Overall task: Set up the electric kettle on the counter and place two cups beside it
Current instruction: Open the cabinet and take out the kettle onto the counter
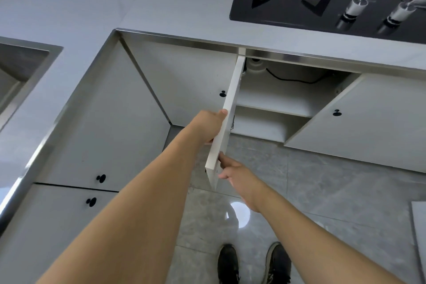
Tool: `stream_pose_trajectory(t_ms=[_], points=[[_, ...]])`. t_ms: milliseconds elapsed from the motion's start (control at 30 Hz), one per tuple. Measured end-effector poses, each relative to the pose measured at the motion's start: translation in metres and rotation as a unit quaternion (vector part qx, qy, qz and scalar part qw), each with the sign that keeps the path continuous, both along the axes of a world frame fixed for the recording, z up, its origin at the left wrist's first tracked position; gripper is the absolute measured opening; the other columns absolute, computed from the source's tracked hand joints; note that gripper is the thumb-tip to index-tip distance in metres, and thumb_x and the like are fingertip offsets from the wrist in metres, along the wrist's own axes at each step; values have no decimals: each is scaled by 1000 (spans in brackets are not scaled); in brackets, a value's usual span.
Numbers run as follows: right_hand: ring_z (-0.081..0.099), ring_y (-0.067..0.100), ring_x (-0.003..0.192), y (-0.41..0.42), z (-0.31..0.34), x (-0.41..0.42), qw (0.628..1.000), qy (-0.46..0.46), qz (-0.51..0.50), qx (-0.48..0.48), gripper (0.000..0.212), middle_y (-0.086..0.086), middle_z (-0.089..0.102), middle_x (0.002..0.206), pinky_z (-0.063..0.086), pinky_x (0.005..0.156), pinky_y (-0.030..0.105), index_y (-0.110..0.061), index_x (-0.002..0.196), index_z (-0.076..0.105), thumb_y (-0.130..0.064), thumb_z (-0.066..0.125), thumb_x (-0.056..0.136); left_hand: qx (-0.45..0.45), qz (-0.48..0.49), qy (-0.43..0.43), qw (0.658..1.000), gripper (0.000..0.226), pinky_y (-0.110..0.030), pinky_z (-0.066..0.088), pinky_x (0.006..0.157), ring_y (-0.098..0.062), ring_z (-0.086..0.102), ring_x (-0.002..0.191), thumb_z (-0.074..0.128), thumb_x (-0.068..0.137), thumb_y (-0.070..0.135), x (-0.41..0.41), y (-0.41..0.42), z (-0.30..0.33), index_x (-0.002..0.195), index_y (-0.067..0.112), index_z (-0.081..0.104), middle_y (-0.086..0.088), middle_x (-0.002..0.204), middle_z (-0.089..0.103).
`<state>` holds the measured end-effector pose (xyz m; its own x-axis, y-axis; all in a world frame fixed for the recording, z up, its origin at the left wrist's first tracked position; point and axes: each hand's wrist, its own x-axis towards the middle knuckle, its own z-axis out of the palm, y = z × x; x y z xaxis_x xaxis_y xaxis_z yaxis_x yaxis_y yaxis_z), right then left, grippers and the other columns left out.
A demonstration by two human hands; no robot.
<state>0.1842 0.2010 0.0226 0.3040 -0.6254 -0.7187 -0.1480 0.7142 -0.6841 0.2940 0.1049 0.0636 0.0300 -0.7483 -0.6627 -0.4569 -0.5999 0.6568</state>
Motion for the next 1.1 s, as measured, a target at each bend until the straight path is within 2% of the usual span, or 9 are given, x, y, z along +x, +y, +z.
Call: stream_pose_trajectory(t_ms=[200,267,333,433,600,800,967,1033,1100], points=[[31,15,139,-10,8,-17,998,60,31,0,62,-7,32,154,26,100,22,-22,147,33,2,41,91,-74,-49,-149,985,43,-27,31,52,-24,40,58,38,102,26,-18,3,8,61,11,37,-3,60,39],[38,19,136,-15,15,-41,993,116,23,-20,55,-1,38,151,32,99,24,-18,145,36,-1,39,93,-82,-62,-181,978,31,-32,37,62,-31,47,74,36,99,12,-35,3,17,73,6,53,-7,68,45],[50,26,124,-21,19,-64,980,193,33,-44,50,11,49,142,41,95,28,-14,142,41,-2,36,93,-85,-60,-212,972,30,-35,41,76,-38,55,98,36,97,11,-48,3,22,111,-3,59,-15,100,60],[51,31,119,-32,28,-127,947,305,89,-55,49,20,46,141,42,91,29,-6,144,33,-3,36,95,-170,-67,-284,941,47,-43,30,109,-35,33,135,33,98,18,-91,-3,27,142,0,33,-16,147,37],[37,31,135,-50,34,-232,879,439,157,-96,50,15,34,150,33,107,30,-4,143,32,-8,36,94,-217,-133,-241,937,55,-44,12,119,-28,11,148,27,103,29,-172,-24,18,152,5,16,-10,160,18],[25,29,140,-71,23,-320,769,533,287,-203,56,13,26,153,20,116,37,-7,145,27,-9,40,90,-145,-225,-181,947,49,-40,27,109,-30,31,137,24,104,29,-245,-37,-16,144,1,31,-15,150,34],[19,29,141,-103,-22,-346,690,573,297,-327,64,11,22,154,12,119,36,-6,145,25,-1,42,83,-107,-204,-130,965,49,-32,42,99,-32,50,125,35,99,6,-281,-60,-81,149,7,31,-17,148,42],[7,27,146,-118,-55,-349,617,613,318,-377,69,9,14,158,-4,119,40,-7,149,16,0,37,84,-97,-209,-95,968,55,-23,48,69,-24,59,90,32,97,2,-293,-68,-123,151,14,27,-15,138,50],[-3,27,148,-132,-90,-354,504,664,346,-431,66,9,7,160,-16,114,46,-7,151,7,-7,32,90,-106,-208,-63,970,59,-18,40,67,-21,55,97,30,97,2,-305,-75,-167,153,17,25,-10,142,45]])
